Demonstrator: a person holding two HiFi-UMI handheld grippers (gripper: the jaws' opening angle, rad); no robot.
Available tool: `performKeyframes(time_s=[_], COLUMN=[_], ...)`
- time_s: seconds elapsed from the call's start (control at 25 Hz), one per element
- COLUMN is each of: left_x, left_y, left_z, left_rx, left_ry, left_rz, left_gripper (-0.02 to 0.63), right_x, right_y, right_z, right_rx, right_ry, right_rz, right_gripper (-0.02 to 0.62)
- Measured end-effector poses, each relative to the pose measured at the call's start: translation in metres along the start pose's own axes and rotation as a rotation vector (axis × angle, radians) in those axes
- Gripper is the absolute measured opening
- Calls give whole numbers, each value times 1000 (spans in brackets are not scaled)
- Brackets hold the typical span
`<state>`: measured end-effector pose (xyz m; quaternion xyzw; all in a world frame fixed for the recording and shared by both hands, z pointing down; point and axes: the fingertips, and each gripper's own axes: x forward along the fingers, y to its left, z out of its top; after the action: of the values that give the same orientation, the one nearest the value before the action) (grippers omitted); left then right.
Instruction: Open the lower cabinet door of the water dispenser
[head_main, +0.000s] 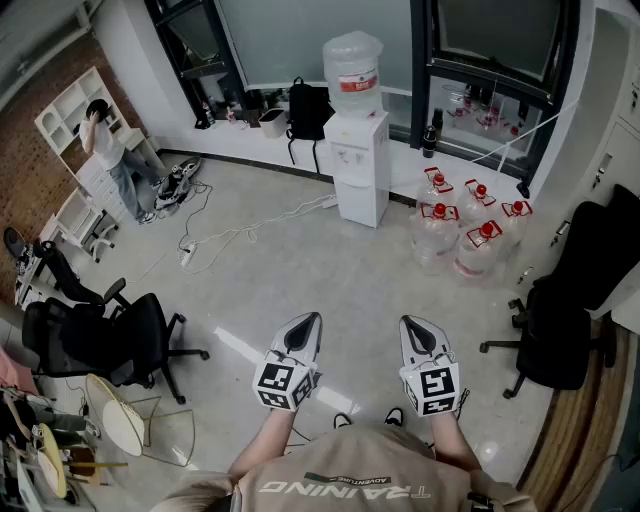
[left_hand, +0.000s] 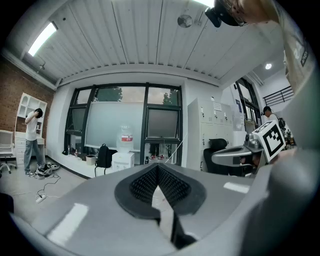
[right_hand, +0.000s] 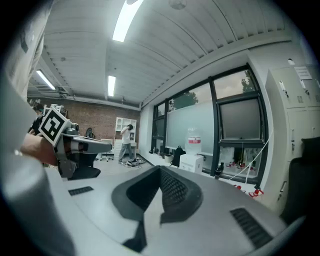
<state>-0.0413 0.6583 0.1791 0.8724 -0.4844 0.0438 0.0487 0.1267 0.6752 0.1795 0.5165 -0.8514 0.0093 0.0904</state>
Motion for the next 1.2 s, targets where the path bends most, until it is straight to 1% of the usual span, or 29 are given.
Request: performKeyframes(time_s=[0.24, 0.44, 0.68, 0.88, 1.04, 1.2], left_x=[1, -3, -9, -24, -29, -29], left_y=[-13, -5, 5, 20, 36, 53], left_z=[-8, -7, -7, -23, -31, -33], left_rx=[10, 21, -2, -34, -47, -47], left_ry=[5, 4, -6, 11, 34, 35], left_rz=[-5, 29, 55, 71, 56, 6], left_gripper=[2, 2, 2, 2, 2, 2], right_x=[-2, 0, 10, 26, 39, 44], right_y=[-1, -7, -7, 10, 21, 33], right_z=[-9, -8, -2, -7, -11, -19], right_rx=[12, 5, -23, -27, -28, -35], right_ry=[15, 13, -2, 35, 61, 96], right_rz=[23, 27, 21, 36, 34, -1], right_gripper=[8, 8, 8, 9, 8, 9])
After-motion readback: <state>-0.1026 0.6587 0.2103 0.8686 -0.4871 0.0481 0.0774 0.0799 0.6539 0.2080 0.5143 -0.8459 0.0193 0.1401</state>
